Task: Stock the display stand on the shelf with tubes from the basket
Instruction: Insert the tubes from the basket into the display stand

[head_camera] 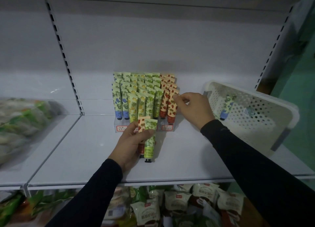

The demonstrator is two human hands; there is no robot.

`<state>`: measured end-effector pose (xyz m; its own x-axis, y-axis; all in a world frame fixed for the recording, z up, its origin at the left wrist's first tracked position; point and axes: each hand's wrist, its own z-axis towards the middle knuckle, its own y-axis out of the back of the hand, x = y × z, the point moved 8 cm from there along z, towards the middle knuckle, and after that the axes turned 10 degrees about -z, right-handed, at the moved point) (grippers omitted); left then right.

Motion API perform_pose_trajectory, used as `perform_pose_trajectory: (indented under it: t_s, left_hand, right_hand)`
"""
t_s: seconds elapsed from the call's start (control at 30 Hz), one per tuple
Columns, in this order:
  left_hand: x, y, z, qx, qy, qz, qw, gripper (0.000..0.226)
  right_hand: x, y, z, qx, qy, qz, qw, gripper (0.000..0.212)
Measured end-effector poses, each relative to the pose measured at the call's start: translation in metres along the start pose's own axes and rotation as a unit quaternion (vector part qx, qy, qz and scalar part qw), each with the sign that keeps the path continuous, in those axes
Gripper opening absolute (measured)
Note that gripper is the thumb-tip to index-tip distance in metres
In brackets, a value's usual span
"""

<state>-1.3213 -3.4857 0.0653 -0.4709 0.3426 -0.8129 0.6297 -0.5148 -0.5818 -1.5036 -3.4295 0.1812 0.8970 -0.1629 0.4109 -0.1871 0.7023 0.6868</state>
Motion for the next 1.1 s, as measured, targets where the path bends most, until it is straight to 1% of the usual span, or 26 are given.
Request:
perform_pose_trajectory:
  t_s: [0.13, 0.3, 0.47, 0.63, 0.73, 0.83, 0.93, 1.03, 1.1]
  left_hand:
    - [0.000, 0.000, 0.000, 0.001, 0.001, -0.001, 1.000, 0.045]
    - [0.000, -0.001, 0.000, 0.001, -0.002, -0.004, 1.000, 0.051]
    - [0.000, -0.002, 0.000, 0.003, -0.007, -0.004, 1.000, 0.044]
    - [0.000, -0.001, 0.000, 0.006, -0.007, -0.006, 1.000, 0.040]
    - [0.000, -0.001, 0.000, 0.008, -0.003, -0.004, 1.000, 0.048]
    - [0.000, -0.001, 0.000, 0.003, -0.002, -0.005, 1.000, 0.052]
    - [0.001, 0.001, 0.001, 0.001, 0.000, -0.005, 1.000, 0.053]
    - [0.000, 0.001, 0.000, 0.000, 0.000, -0.001, 1.000, 0.049]
    - [-0.002, -0.002, -0.003, 0.003, -0.001, -0.001, 1.000, 0.047]
  right_hand:
    - [0.000, 0.000, 0.003, -0.008, 0.009, -0.011, 1.000, 0.043]
    - [0.004, -0.001, 0.009, -0.014, 0.026, -0.052, 0.998, 0.047]
    - [0.006, -0.002, 0.008, -0.025, 0.024, -0.065, 0.997, 0.047]
    - [0.006, -0.003, 0.007, -0.008, 0.038, -0.063, 0.997, 0.046]
    - [0.004, -0.004, 0.005, 0.010, 0.039, -0.045, 0.998, 0.049]
    - [0.000, -0.003, 0.002, 0.011, 0.022, -0.042, 0.999, 0.056]
    - [-0.003, 0.002, -0.003, -0.006, 0.008, -0.036, 0.999, 0.063]
    - [-0.002, 0.013, -0.014, -0.050, -0.007, -0.028, 0.998, 0.059]
    - [-0.003, 0.015, -0.023, -0.060, -0.018, -0.018, 0.998, 0.058]
